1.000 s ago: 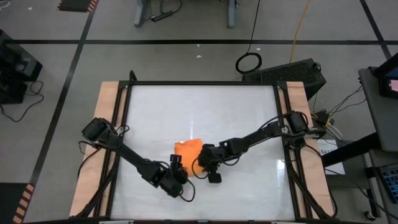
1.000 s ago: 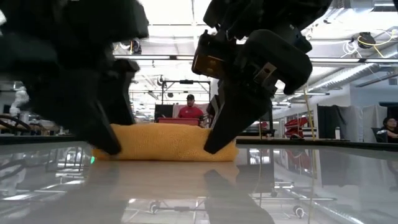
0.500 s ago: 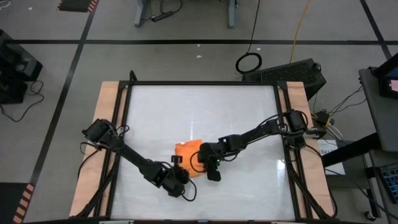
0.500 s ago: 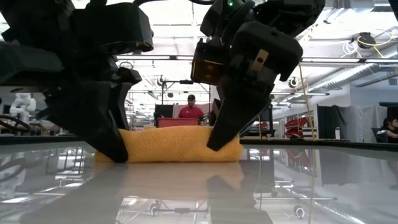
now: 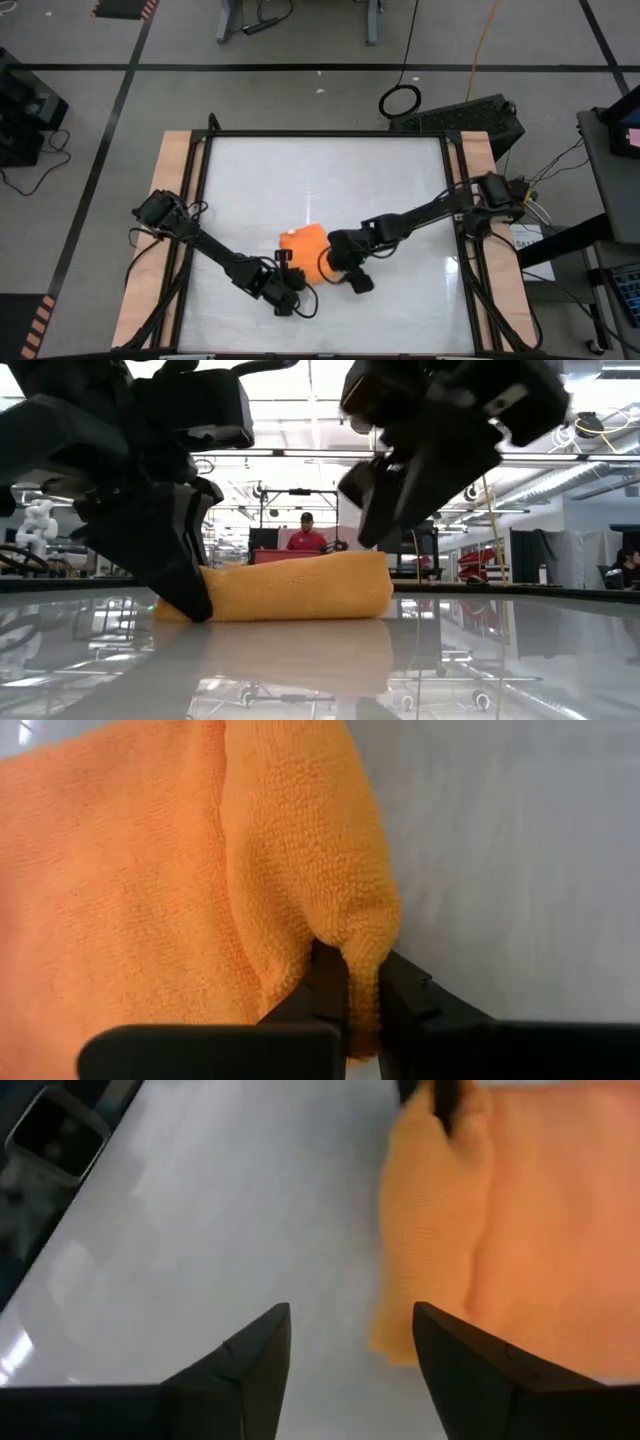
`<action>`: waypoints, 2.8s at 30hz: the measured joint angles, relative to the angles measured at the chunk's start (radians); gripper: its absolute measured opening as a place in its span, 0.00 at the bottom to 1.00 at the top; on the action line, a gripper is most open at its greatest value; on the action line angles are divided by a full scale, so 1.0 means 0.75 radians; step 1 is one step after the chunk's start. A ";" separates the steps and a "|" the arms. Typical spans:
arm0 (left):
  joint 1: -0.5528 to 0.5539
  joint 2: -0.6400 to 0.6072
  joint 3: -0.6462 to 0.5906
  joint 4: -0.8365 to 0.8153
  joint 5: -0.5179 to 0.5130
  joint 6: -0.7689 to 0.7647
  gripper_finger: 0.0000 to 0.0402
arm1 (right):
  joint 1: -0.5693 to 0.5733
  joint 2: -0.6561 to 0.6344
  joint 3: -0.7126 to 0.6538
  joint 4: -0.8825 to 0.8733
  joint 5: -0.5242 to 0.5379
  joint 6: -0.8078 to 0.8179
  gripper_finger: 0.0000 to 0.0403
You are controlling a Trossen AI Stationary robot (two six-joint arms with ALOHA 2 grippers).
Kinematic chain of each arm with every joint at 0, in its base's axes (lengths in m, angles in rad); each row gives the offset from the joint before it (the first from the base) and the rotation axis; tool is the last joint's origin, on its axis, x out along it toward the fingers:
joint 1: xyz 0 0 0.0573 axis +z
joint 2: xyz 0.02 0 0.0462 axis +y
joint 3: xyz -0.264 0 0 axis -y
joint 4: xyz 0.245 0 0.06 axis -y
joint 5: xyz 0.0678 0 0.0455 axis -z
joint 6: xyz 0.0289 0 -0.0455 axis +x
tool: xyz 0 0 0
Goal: Roll towel
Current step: Roll the orange towel
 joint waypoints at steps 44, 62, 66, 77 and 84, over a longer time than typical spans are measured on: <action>0.084 -0.049 -0.104 0.408 0.491 -0.076 0.05 | 0.271 0.079 -0.156 0.318 0.451 -0.397 0.41; 0.082 -0.049 -0.104 0.468 0.646 -0.027 0.21 | 0.197 0.128 -0.154 0.369 0.419 -0.245 0.17; 0.083 -0.074 -0.104 0.423 0.651 -0.027 0.26 | 0.174 0.128 -0.152 0.333 0.355 -0.194 0.03; 0.079 -0.364 -0.104 -0.132 0.325 0.044 0.32 | 0.134 0.113 -0.150 0.157 0.218 0.145 0.01; 0.000 -0.548 -0.103 -0.189 0.116 0.053 0.32 | 0.104 0.100 -0.153 0.140 0.163 0.443 0.01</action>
